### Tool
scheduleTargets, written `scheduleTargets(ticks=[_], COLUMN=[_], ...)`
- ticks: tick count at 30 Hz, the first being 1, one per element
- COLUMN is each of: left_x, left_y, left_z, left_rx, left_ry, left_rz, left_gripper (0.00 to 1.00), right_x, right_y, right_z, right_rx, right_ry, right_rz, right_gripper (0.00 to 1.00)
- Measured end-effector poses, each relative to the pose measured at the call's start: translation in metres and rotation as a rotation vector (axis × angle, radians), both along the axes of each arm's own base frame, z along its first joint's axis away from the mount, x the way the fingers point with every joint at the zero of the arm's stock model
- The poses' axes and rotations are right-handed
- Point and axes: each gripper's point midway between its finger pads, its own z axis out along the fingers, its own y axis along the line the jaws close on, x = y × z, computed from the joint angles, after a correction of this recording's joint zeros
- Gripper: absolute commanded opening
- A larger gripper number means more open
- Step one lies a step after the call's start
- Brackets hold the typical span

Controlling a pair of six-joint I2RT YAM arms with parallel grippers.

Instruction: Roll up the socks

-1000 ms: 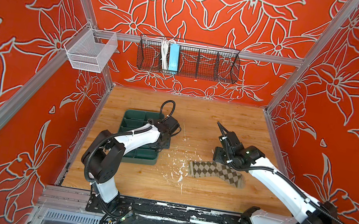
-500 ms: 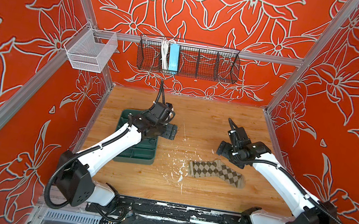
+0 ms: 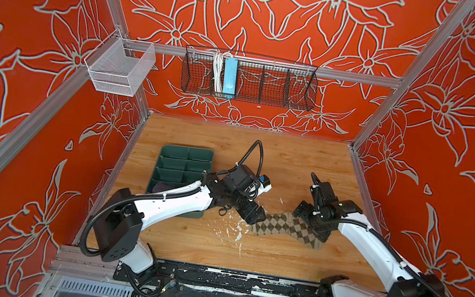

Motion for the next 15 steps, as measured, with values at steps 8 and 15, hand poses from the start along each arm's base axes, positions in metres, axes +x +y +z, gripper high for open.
scheduleTargets(ticks=[8,15], left_x=[0.000,-0.002], left_y=[-0.026,-0.032], left_z=[-0.055,-0.089], left_rx=[0.047,0.110], left_ry=[0.132,0.201], left_rz=[-0.013,-0.002], left_gripper=[0.54,0.43], right_x=[-0.002,-0.012], right_y=[-0.004,-0.011], right_z=[-0.010,-0.029], right_rx=[0.011,0.009], right_ry=[0.018,0.072], right_rz=[-0.026,-0.057], right_gripper=[0.98,0.98])
